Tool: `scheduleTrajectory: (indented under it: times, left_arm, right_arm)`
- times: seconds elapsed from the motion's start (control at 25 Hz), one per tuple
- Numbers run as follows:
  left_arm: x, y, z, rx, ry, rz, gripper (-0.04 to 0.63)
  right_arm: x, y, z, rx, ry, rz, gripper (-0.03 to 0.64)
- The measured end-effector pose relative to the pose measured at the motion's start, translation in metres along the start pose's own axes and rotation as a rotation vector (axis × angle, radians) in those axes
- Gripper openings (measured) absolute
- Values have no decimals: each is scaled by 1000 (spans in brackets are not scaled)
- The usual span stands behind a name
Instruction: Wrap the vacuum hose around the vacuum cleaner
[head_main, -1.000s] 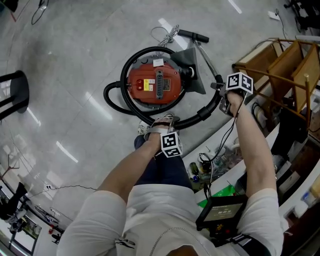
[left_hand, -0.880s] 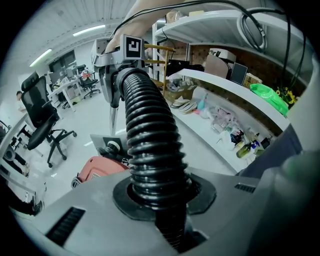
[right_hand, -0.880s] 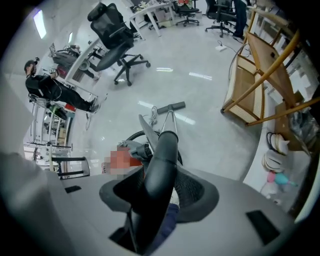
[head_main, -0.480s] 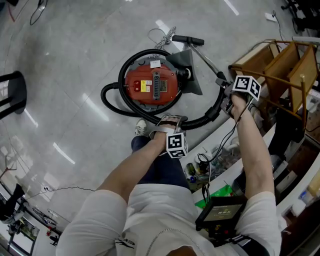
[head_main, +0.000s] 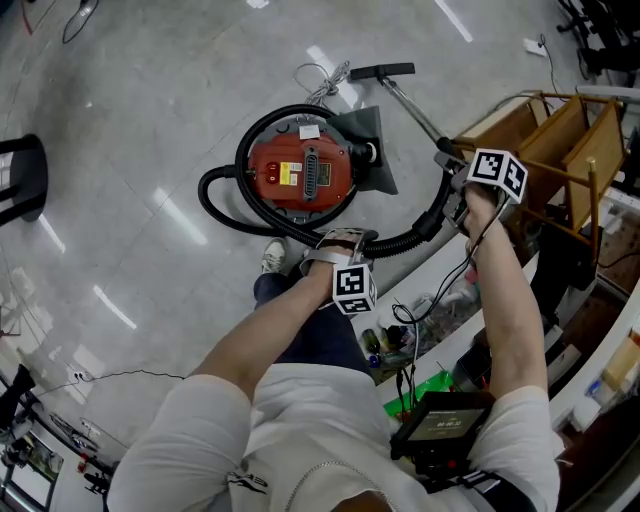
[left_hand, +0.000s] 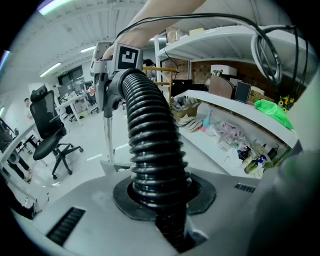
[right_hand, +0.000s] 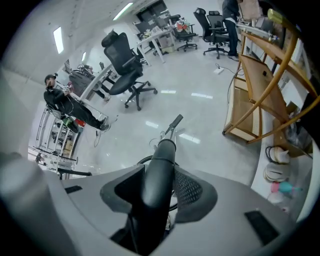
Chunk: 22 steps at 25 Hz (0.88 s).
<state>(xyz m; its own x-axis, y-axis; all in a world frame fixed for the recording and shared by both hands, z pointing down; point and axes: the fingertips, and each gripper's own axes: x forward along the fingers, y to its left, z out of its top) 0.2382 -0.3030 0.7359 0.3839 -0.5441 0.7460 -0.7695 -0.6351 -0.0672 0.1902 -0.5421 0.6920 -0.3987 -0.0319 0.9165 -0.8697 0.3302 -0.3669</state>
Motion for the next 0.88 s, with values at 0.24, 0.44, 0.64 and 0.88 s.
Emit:
scheduleTrajectory:
  times: [0.24, 0.44, 0.64, 0.88]
  left_arm:
    - [-9, 17, 16, -16, -43, 39, 80]
    - [-17, 31, 16, -54, -61, 67, 80]
    - [-22, 41, 6, -87, -68, 94, 80]
    - [-20, 52, -11, -132, -60, 125, 80]
  right_arm:
    - [-17, 24, 20, -54, -25, 3, 178]
    - [-16, 52, 32, -105, -27, 13, 178]
    - [-3, 79, 34, -147, -11, 36, 178]
    - [23, 107, 34, -205, 22, 60, 178]
